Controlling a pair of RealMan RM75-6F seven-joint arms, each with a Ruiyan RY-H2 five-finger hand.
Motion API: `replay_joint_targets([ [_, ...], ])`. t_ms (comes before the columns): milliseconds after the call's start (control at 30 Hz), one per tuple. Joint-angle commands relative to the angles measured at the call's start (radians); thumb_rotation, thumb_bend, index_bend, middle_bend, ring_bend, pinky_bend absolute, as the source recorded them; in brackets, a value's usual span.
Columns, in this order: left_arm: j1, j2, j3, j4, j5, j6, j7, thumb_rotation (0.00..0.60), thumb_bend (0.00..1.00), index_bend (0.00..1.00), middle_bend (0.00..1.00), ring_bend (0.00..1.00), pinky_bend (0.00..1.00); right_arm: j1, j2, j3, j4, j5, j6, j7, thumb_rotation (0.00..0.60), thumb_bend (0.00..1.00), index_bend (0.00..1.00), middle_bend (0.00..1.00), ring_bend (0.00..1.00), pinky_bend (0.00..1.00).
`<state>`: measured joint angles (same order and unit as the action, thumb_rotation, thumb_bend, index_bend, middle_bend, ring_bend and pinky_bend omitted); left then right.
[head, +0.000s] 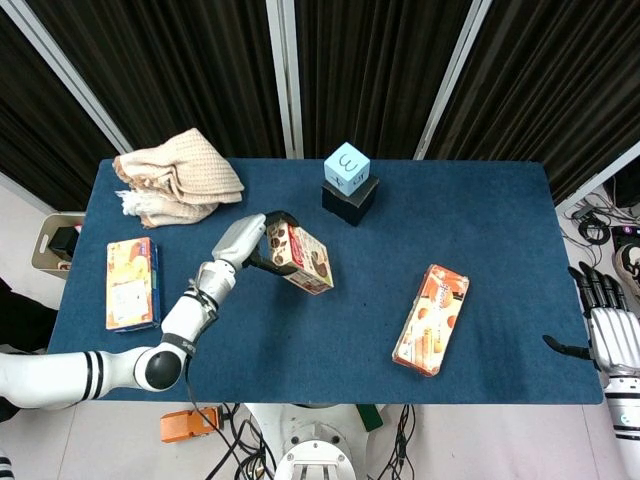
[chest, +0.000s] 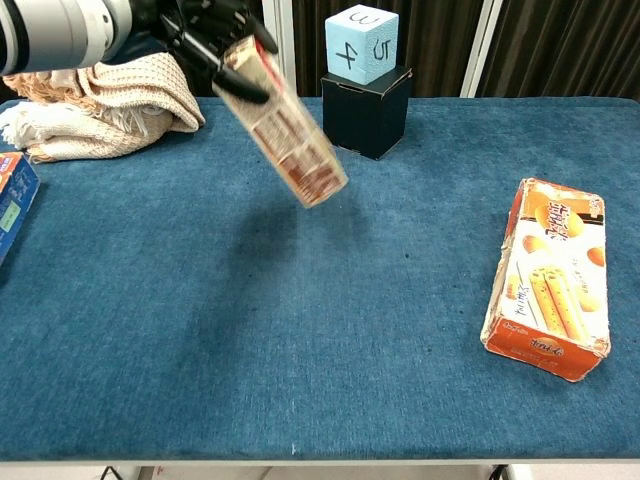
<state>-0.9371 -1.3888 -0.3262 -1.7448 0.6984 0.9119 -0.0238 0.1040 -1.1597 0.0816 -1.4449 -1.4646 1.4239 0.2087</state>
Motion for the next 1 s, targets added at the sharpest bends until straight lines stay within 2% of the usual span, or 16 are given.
replay_joint_targets([
  [33,0.123,-0.127,-0.020,0.184,0.307,-0.028,-0.280,0.600,0.00,0.33,0.37,0.29,0.35,0.000,0.001,0.000,-0.002,-0.001,0.000,-0.002,0.600,0.09,0.00,0.00,0.00,0.00],
  [200,0.149,-0.281,0.019,0.373,0.507,0.067,-0.463,0.600,0.00,0.33,0.37,0.28,0.30,0.001,0.006,0.000,-0.012,-0.001,-0.002,-0.013,0.600,0.09,0.00,0.00,0.00,0.00],
  [333,0.146,-0.370,0.056,0.520,0.603,0.121,-0.514,0.600,0.00,0.33,0.37,0.27,0.25,-0.002,0.009,0.000,-0.020,0.004,0.001,-0.020,0.600,0.09,0.00,0.00,0.00,0.00],
  [533,0.134,-0.453,0.064,0.663,0.622,0.114,-0.577,0.600,0.00,0.33,0.37,0.27,0.23,-0.010,0.011,-0.002,-0.026,0.010,0.005,-0.026,0.600,0.09,0.00,0.00,0.00,0.00],
  [867,0.123,-0.484,0.084,0.773,0.647,0.084,-0.593,0.600,0.00,0.32,0.37,0.25,0.17,-0.013,0.013,-0.002,-0.035,0.014,0.003,-0.035,0.600,0.09,0.00,0.00,0.00,0.00],
  [933,0.120,-0.476,0.098,0.787,0.658,0.071,-0.570,0.600,0.00,0.28,0.34,0.22,0.13,-0.013,0.013,-0.002,-0.036,0.014,0.004,-0.036,0.600,0.09,0.00,0.00,0.00,0.00],
  [1000,0.119,-0.462,0.110,0.785,0.664,0.056,-0.547,0.600,0.00,0.18,0.27,0.14,0.08,-0.014,0.014,-0.001,-0.037,0.013,0.006,-0.036,0.600,0.09,0.00,0.00,0.00,0.00],
])
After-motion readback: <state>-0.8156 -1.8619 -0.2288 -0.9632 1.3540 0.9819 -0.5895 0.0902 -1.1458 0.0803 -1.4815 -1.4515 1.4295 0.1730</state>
